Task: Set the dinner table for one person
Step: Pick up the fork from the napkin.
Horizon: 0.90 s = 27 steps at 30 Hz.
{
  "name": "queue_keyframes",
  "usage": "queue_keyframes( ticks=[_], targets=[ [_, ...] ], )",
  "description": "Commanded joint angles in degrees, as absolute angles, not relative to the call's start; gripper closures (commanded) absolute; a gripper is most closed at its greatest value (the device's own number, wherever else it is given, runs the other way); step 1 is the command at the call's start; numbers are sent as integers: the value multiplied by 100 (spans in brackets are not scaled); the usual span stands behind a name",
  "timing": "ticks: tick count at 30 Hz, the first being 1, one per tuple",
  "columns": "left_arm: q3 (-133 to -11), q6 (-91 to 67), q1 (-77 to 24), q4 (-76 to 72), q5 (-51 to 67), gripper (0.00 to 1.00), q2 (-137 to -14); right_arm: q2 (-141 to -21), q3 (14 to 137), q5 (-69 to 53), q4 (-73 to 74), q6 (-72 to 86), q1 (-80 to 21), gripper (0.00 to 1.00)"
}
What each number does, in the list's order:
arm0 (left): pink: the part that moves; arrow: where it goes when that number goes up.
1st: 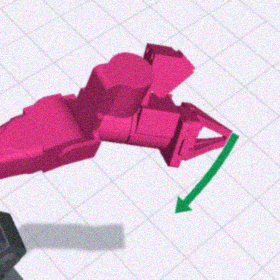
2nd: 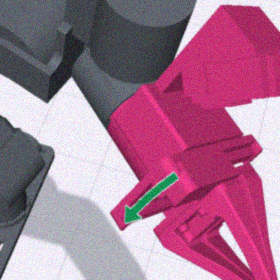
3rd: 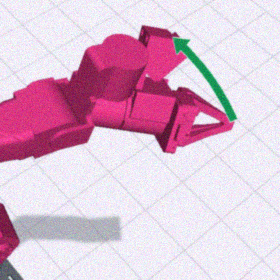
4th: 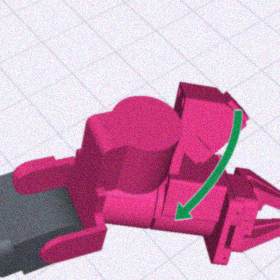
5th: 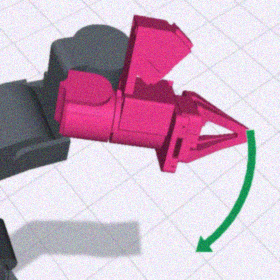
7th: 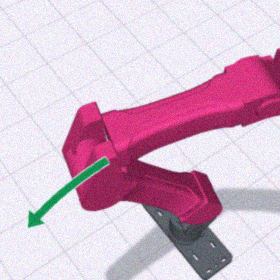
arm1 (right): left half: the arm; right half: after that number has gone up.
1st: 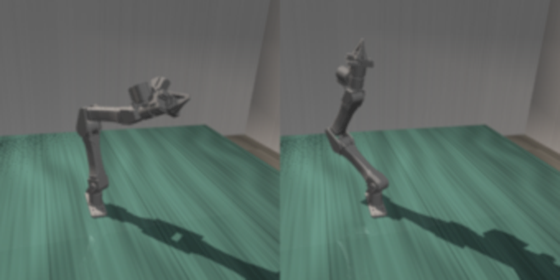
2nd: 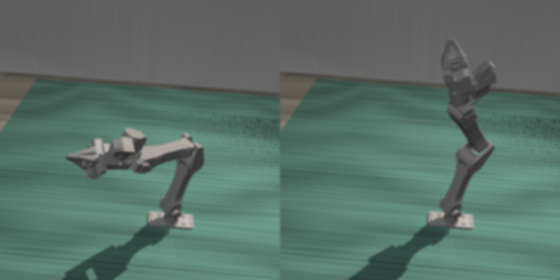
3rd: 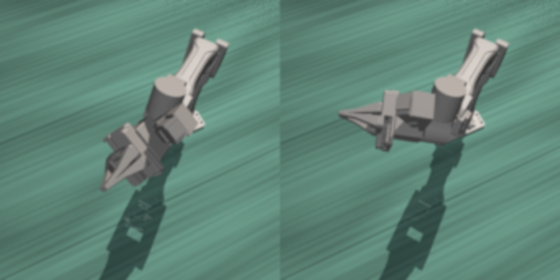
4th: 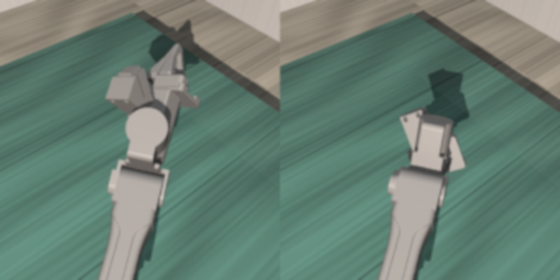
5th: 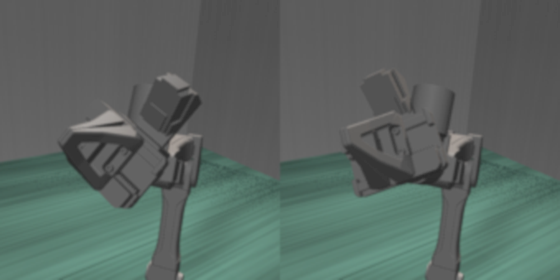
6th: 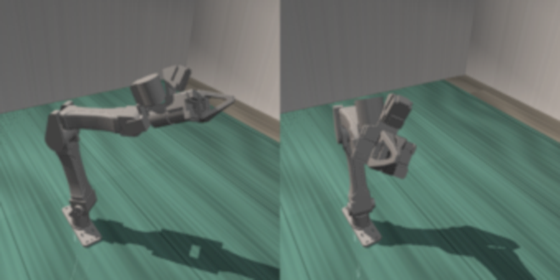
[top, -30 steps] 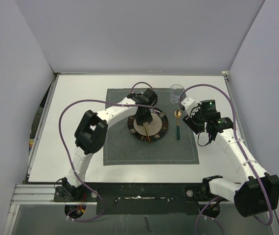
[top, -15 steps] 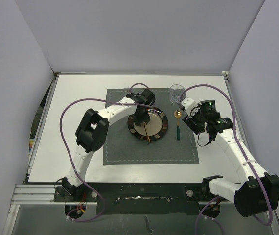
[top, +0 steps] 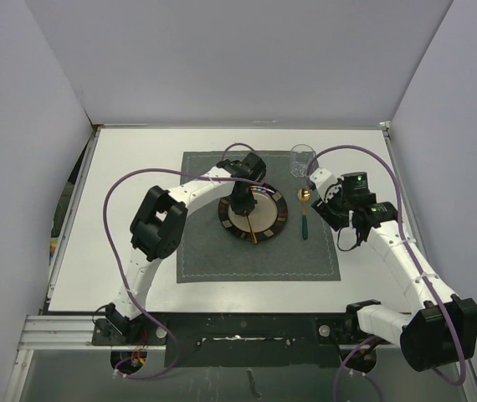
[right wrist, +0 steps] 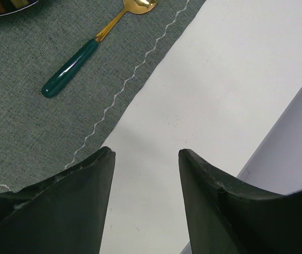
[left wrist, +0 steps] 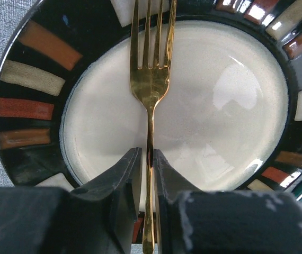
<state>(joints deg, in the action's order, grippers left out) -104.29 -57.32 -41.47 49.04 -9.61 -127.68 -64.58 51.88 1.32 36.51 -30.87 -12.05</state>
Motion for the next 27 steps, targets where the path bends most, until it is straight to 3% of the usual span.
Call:
queue_keyframes(
  ticks=[1,5,17,27],
  targets=[
    [-10525,-5704,-4157,4744,-946,90,-12935,-6303,5204,235,3386,-3085,-1232,47],
    [-10515,-5720,-4157,4742,-934,100,-12953,-6294,5191,246,3392,-3093,-1244,47],
    [-10739,-5316,-4179,4825,-934,100,-12730,-6353,5202,289,3364,-3089,-1266,46],
    [-10090,-4791,-4291,4834,-1271,100,-11423,-6410,5135,299,3272,-3102,-1284,45]
  ],
)
